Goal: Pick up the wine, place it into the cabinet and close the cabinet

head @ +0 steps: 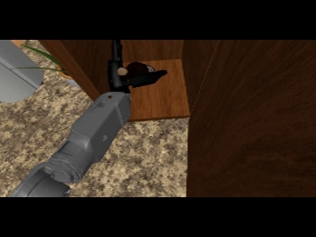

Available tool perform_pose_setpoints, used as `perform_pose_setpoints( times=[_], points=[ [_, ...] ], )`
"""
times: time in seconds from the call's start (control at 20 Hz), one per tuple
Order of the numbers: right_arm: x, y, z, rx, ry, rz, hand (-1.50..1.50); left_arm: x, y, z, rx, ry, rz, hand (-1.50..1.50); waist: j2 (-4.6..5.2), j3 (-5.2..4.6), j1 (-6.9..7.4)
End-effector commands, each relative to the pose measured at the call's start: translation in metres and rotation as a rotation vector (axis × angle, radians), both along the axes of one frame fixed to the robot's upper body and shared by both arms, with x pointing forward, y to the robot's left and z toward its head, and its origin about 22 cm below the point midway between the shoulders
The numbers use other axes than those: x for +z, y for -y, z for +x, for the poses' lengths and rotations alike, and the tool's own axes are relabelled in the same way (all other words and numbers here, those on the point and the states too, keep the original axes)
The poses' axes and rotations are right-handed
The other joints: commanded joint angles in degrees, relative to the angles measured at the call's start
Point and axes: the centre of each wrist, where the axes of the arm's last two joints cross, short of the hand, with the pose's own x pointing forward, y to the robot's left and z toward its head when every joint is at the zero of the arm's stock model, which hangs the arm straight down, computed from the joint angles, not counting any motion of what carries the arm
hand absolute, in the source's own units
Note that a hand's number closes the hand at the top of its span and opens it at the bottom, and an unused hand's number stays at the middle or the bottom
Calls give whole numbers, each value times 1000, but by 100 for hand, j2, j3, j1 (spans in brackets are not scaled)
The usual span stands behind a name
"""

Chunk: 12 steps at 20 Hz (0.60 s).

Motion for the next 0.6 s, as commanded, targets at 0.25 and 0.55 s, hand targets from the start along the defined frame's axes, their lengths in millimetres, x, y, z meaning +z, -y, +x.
perform_pose_setpoints(
  times=[0.25,0.55],
  points=[
    [14,-3,-17,31,20,25,-150,-17,-20,-6,-27,-4,-26,-150,17,-31,56],
    [14,-4,-10,16,9,30,-150,-26,-21,-12,-95,-3,-43,-150,6,-31,112]
  ],
)
